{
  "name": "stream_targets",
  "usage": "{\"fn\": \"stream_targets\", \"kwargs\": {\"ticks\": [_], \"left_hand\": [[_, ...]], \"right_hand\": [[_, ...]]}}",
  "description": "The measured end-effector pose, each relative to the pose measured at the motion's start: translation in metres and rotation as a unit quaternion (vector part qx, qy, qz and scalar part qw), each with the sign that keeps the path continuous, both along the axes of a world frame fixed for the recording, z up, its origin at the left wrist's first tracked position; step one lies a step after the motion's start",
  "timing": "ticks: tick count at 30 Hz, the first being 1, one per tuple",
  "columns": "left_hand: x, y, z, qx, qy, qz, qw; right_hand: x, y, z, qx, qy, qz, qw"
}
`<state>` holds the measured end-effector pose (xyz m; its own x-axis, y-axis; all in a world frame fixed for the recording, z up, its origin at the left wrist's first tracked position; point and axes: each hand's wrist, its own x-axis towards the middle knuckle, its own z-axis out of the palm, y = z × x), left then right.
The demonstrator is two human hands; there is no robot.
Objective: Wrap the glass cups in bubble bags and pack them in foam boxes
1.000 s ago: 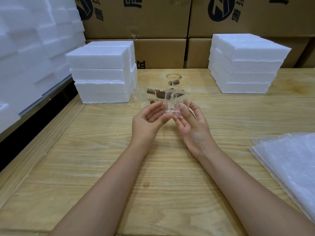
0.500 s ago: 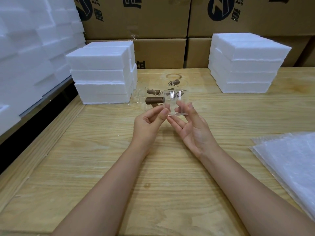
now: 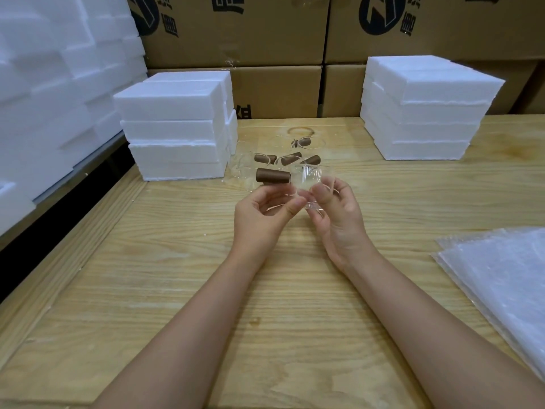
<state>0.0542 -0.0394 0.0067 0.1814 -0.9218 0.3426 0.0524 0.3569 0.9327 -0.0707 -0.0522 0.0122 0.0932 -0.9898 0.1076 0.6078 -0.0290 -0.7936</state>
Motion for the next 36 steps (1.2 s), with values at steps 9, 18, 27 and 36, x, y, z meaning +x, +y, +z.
{"fn": "stream_targets", "kwargs": {"ticks": [9, 18, 27, 36], "left_hand": [[0.0029, 0.0015, 0.0056, 0.072, 0.115, -0.071, 0.988], [0.0026, -0.0001, 0.0041, 0.115, 0.095, -0.149, 0.978], [-0.0006, 0.0028, 0.0067, 0.099, 0.092, -0.1, 0.986], [0.0051, 0.0002, 0.0067, 0.117, 0.134, -0.119, 0.977]], "right_hand": [[-0.0027, -0.0027, 0.0013, 0.019, 0.019, 0.005, 1.0], [0.0006, 0.0, 0.0006, 0.0, 0.155, 0.007, 0.988], [-0.0012, 0.0005, 0.0027, -0.019, 0.133, -0.028, 0.991], [-0.0023, -0.0009, -0.0004, -0.049, 0.155, -0.015, 0.987]]}}
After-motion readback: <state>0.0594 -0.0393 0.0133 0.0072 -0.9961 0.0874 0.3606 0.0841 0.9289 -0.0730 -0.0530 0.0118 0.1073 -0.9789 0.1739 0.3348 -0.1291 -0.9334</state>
